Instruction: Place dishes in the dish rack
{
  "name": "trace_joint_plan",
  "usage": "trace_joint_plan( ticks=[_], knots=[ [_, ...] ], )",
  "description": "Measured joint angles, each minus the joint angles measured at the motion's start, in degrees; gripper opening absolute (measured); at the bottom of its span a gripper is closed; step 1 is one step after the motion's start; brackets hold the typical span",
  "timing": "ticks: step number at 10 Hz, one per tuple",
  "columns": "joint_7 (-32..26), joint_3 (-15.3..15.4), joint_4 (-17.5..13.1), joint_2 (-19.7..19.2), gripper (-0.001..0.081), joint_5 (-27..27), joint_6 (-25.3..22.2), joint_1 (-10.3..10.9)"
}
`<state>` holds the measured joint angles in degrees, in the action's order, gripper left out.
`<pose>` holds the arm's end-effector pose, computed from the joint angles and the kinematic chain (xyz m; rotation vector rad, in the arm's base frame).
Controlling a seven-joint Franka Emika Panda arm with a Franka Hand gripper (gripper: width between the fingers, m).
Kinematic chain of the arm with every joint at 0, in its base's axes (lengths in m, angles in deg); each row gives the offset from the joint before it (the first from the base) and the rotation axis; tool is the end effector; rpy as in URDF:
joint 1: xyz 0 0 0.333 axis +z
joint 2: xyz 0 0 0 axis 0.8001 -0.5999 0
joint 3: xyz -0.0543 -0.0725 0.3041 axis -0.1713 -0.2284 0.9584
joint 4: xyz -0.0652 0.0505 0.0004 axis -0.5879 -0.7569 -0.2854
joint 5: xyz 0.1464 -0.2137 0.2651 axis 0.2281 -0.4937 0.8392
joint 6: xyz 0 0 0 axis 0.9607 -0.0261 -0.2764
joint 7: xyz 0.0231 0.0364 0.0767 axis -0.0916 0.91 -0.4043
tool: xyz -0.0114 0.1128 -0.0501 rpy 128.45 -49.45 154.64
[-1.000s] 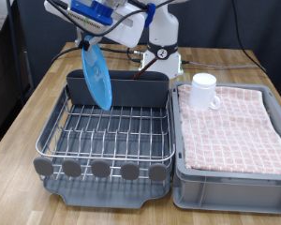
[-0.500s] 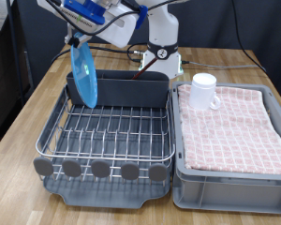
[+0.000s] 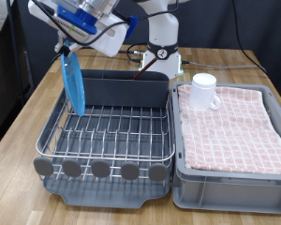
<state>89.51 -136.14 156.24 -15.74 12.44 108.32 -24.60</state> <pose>0.5100 -0.1725 0.4071 2.5262 -0.4379 0.4995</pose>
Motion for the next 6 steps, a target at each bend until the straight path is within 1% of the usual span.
trace_joint_plan(
  ticks=[2,6],
  knots=[
    [-0.8,-0.5,0.5,-1.8,0.0020,-0.5,2.8,0.0],
    [-0.2,-1.0,2.1,-4.2,0.0020,-2.0,6.9,0.0]
  ],
)
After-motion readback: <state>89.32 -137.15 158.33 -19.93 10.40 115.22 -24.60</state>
